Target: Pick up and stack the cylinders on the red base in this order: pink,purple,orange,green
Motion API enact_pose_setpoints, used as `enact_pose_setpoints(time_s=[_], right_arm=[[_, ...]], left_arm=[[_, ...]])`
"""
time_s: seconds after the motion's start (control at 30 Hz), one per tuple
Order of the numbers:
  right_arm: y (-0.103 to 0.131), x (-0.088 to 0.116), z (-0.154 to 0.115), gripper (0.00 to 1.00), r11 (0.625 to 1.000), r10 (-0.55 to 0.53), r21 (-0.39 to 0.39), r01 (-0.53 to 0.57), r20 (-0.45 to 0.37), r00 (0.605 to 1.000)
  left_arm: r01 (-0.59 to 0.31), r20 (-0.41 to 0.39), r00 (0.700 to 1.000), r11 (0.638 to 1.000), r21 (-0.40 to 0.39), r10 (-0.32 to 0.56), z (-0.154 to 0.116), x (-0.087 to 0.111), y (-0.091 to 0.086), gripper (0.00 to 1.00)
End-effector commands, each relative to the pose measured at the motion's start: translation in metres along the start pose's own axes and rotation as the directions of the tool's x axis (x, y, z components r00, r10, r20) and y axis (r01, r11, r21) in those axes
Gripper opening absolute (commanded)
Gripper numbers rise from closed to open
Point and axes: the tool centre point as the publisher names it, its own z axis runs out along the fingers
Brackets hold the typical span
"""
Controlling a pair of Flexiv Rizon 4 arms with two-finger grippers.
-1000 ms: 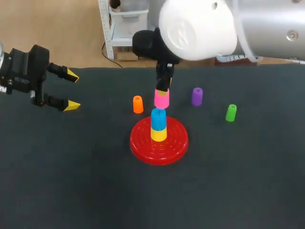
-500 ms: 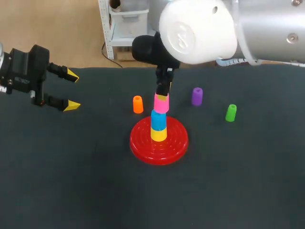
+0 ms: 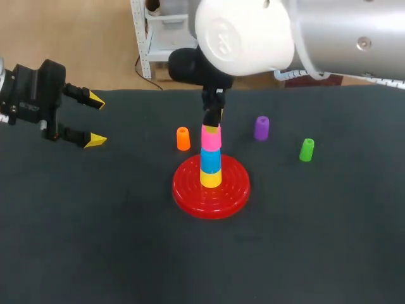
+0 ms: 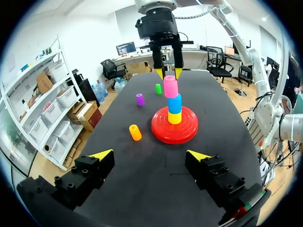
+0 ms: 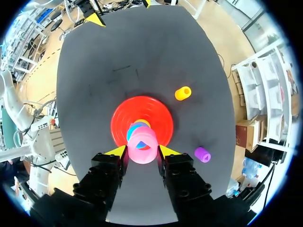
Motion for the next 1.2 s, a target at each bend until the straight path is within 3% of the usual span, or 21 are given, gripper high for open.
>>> enact_pose_setpoints(time_s=[0.03, 0.57, 0.97, 1.2], right_arm=[[-0.0009, -0.0017, 0.0027, 0.0, 1.0, -0.003, -0.005, 0.003, -0.007, 1.0], [0.0009, -0.006, 0.0018, 0.0, 1.0, -0.005, -0.012, 0.005, -0.012, 1.0], [0.0028, 0.0033, 0.0048, 0.0, 1.0, 0.008, -0.015, -0.009, -0.032, 0.999], [0.0044, -0.0039, 0.0071, 0.0, 1.0, 0.0, -0.025, -0.001, -0.02, 1.0]], left_arm=[[-0.002, -0.001, 1.0, 1.0, -0.001, 0.002, 0.0, 0.0007, -0.0003, 1.0], [-0.002, -0.001, 1.0, 1.0, -0.001, 0.002, 0.0, 0.0007, -0.0003, 1.0], [-0.002, -0.001, 1.0, 1.0, -0.001, 0.002, 0.0, 0.0007, -0.0003, 1.0], [-0.002, -0.001, 1.0, 1.0, -0.001, 0.002, 0.0, 0.0007, -0.0003, 1.0]])
